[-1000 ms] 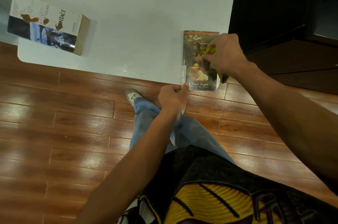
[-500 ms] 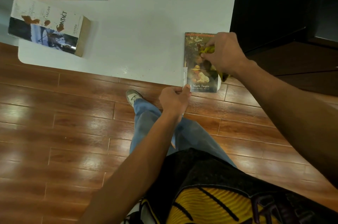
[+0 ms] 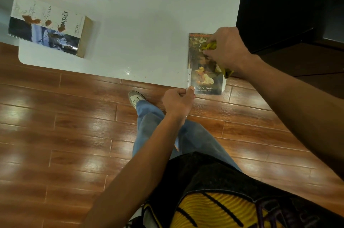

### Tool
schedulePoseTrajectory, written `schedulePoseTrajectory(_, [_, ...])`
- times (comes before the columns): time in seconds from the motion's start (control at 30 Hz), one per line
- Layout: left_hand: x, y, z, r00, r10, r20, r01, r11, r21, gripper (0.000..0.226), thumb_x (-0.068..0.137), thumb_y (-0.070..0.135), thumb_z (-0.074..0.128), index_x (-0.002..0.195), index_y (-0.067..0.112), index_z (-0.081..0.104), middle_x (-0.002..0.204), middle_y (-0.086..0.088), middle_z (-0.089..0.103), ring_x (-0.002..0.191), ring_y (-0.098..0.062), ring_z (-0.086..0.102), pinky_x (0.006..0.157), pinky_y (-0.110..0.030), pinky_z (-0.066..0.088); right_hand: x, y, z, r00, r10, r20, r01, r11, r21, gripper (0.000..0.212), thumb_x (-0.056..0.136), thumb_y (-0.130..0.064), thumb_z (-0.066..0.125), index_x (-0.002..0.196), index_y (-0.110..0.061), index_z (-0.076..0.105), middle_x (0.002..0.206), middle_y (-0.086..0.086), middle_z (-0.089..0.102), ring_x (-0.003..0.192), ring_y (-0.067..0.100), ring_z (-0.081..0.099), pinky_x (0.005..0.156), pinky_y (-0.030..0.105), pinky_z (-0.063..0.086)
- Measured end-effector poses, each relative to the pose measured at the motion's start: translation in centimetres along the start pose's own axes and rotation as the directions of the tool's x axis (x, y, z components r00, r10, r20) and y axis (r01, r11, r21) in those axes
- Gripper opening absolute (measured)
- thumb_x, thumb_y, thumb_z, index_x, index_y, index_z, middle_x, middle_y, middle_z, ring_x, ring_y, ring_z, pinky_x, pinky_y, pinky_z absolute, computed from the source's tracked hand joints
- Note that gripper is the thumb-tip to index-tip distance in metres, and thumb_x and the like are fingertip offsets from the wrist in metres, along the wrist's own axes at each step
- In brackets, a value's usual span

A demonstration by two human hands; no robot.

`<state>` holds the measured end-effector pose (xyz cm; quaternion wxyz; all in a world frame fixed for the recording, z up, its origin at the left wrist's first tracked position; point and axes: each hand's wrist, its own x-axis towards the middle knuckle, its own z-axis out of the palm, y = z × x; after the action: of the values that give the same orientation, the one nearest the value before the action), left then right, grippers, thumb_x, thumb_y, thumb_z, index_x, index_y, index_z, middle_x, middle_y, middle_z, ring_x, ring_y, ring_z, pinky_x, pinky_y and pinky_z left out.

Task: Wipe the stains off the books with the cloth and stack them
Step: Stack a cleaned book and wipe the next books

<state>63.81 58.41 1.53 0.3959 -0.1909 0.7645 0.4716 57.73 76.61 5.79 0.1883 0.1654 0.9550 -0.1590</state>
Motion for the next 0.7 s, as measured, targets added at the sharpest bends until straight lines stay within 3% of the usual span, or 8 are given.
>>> schedulePoseTrajectory(0.1, [0.1, -0.1, 0.1, 1.0, 0.016, -0.006, -0.016, 1.0, 0.017, 0.03, 0.094, 0.036, 0.069, 0.068, 0.021, 0.074, 0.07, -0.002, 0.074, 0.074, -0.02, 0.074, 0.078, -0.038, 0.06, 0.5, 0.1, -0.1, 1.0, -0.01, -0.001, 0.01, 1.0, 0.006, 0.036, 0.095, -0.035, 0.065, 0.12, -0.009, 0.069, 0.124, 0.01, 0.062, 0.118, 0.026, 0.054, 0.107, 0.03, 0.033])
schedulePoseTrajectory(0.2, [0.3, -0.2, 0.0, 1.0, 0.013, -0.005, -0.013, 1.0, 0.017, 0.03, 0.094, 0.036, 0.069, 0.068, 0.022, 0.073, 0.07, 0.001, 0.074, 0.073, -0.015, 0.073, 0.078, -0.034, 0.06, 0.9, 0.3, -0.2, 0.996, -0.028, 0.087, 0.027, 1.0, 0.015, 0.036, 0.091, -0.036, 0.071, 0.116, -0.011, 0.072, 0.119, 0.011, 0.061, 0.114, 0.026, 0.054, 0.097, 0.03, 0.042])
schedulePoseTrajectory(0.27, [0.2, -0.1, 0.1, 1.0, 0.001, 0.001, -0.001, 1.0, 0.004, 0.029, 0.094, 0.035, 0.07, 0.07, 0.02, 0.074, 0.071, 0.001, 0.075, 0.074, -0.015, 0.073, 0.079, -0.033, 0.06, 1.3, 0.6, -0.2, 1.0, 0.012, 0.011, -0.012, 0.999, 0.036, 0.035, 0.091, -0.036, 0.07, 0.115, -0.011, 0.072, 0.118, 0.01, 0.06, 0.114, 0.025, 0.053, 0.091, 0.025, 0.04])
schedulePoseTrajectory(0.33, [0.2, -0.2, 0.2, 1.0, 0.002, -0.003, -0.002, 1.0, 0.002, 0.029, 0.094, 0.036, 0.069, 0.074, 0.015, 0.077, 0.072, 0.001, 0.075, 0.074, -0.015, 0.073, 0.08, -0.033, 0.06, 1.3, 0.4, 0.1, 0.999, 0.017, -0.039, -0.015, 0.998, 0.056, 0.032, 0.093, -0.034, 0.068, 0.115, -0.011, 0.072, 0.117, 0.009, 0.061, 0.114, 0.024, 0.053, 0.095, 0.025, 0.04])
schedulePoseTrajectory(0.43, [0.4, -0.4, 0.2, 1.0, 0.018, -0.013, -0.018, 1.0, 0.02, 0.031, 0.095, 0.036, 0.069, 0.075, 0.013, 0.078, 0.07, 0.0, 0.075, 0.072, -0.013, 0.072, 0.079, -0.033, 0.06, 0.8, -0.2, 0.4, 0.994, -0.063, 0.084, 0.06, 0.997, 0.039, 0.032, 0.091, -0.037, 0.07, 0.112, -0.013, 0.073, 0.116, 0.008, 0.063, 0.113, 0.025, 0.053, 0.106, 0.033, 0.038])
schedulePoseTrajectory(0.6, [0.4, -0.4, 0.4, 1.0, -0.001, -0.011, 0.001, 1.0, -0.016, 0.027, 0.094, 0.035, 0.07, 0.082, 0.012, 0.08, 0.074, 0.003, 0.076, 0.073, -0.008, 0.072, 0.079, -0.027, 0.059, 1.5, -0.1, 0.2, 0.999, -0.033, -0.004, 0.033, 0.999, -0.036, 0.036, 0.096, -0.039, 0.063, 0.12, -0.012, 0.069, 0.121, 0.008, 0.062, 0.114, 0.025, 0.055, 0.106, 0.032, 0.033])
schedulePoseTrajectory(0.7, [0.6, -0.5, 0.4, 1.0, -0.01, -0.007, 0.01, 1.0, -0.017, 0.026, 0.093, 0.036, 0.071, 0.076, 0.017, 0.078, 0.074, 0.002, 0.076, 0.075, -0.01, 0.073, 0.082, -0.031, 0.06, 1.5, -0.2, 0.4, 0.992, -0.071, 0.102, 0.072, 0.997, -0.006, 0.033, 0.091, -0.041, 0.068, 0.111, -0.014, 0.072, 0.119, 0.008, 0.061, 0.115, 0.027, 0.051, 0.105, 0.033, 0.031])
